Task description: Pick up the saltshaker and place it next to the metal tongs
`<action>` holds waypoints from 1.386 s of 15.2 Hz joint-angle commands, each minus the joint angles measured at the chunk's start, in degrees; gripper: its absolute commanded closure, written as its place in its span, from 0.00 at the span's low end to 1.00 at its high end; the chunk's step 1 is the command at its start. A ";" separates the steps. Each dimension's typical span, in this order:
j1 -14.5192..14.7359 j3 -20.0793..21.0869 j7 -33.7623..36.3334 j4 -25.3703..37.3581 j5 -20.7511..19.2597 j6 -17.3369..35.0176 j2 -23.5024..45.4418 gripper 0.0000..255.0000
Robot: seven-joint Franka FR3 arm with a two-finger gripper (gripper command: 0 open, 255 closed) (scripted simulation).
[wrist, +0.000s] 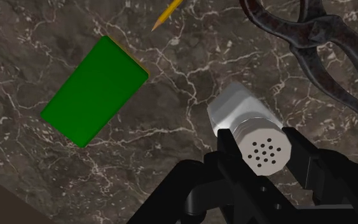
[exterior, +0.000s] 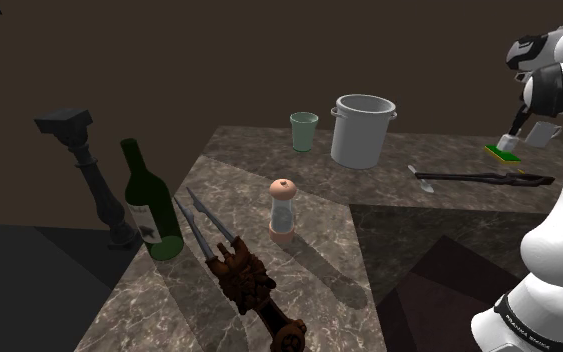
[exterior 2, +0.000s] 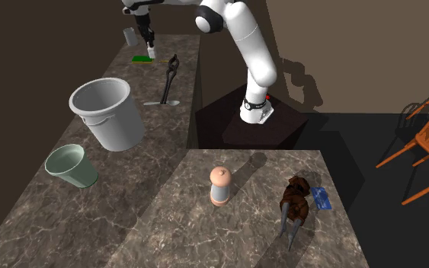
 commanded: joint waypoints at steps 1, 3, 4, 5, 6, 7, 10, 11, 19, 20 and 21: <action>0.27 0.07 -0.17 -1.45 0.12 1.47 0.07 1.00; 0.48 0.18 -0.35 -2.77 0.30 2.89 0.25 1.00; 0.57 0.24 -0.45 -3.40 0.40 3.59 0.37 1.00; 0.65 0.31 -0.55 -4.00 0.51 4.27 0.50 1.00; 0.71 0.38 -0.65 -4.59 0.62 4.95 0.64 1.00; 0.77 0.45 -0.75 -5.15 0.75 5.63 0.79 1.00; 0.90 0.72 -1.06 -6.73 1.17 7.60 1.32 1.00; 0.92 0.81 -1.17 -7.22 1.32 8.24 1.52 1.00; 0.95 1.18 -1.55 -8.73 1.89 10.35 2.28 1.00; 0.95 1.18 -1.55 -8.73 1.89 10.35 2.28 1.00; 0.95 1.18 -1.55 -8.73 1.89 10.35 2.28 1.00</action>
